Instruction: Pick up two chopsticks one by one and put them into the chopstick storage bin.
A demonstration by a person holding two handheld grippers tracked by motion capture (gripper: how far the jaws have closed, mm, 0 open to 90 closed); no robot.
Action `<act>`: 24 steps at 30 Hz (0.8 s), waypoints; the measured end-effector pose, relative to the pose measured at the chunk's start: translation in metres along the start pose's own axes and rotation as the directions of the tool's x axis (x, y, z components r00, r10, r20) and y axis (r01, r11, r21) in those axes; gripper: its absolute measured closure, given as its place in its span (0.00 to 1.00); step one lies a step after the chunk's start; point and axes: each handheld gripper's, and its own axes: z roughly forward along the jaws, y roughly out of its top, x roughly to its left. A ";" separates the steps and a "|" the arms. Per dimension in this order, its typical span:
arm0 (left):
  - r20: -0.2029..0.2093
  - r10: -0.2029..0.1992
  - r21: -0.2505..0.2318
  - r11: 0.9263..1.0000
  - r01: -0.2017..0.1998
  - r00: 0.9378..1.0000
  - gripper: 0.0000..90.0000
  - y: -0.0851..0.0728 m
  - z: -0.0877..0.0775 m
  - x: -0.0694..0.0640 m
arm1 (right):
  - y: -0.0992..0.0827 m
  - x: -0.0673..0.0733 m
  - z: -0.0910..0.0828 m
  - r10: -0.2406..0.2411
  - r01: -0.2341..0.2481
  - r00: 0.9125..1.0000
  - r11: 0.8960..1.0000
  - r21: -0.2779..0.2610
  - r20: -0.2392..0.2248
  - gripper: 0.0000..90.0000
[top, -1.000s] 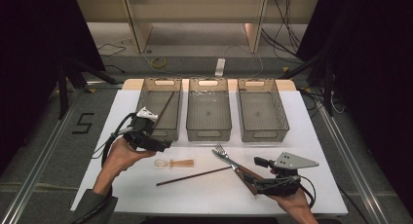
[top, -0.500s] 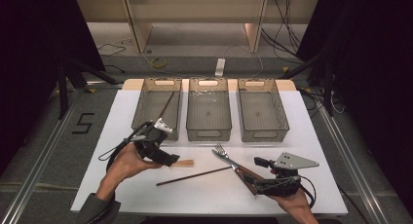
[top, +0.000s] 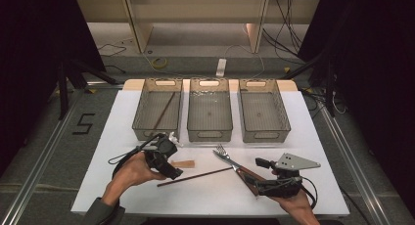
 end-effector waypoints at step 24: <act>0.070 0.095 0.134 0.986 -0.104 0.993 0.69 -0.002 0.037 -0.014 | 0.000 0.000 0.001 0.000 0.000 1.000 1.000 0.005 -0.006 0.33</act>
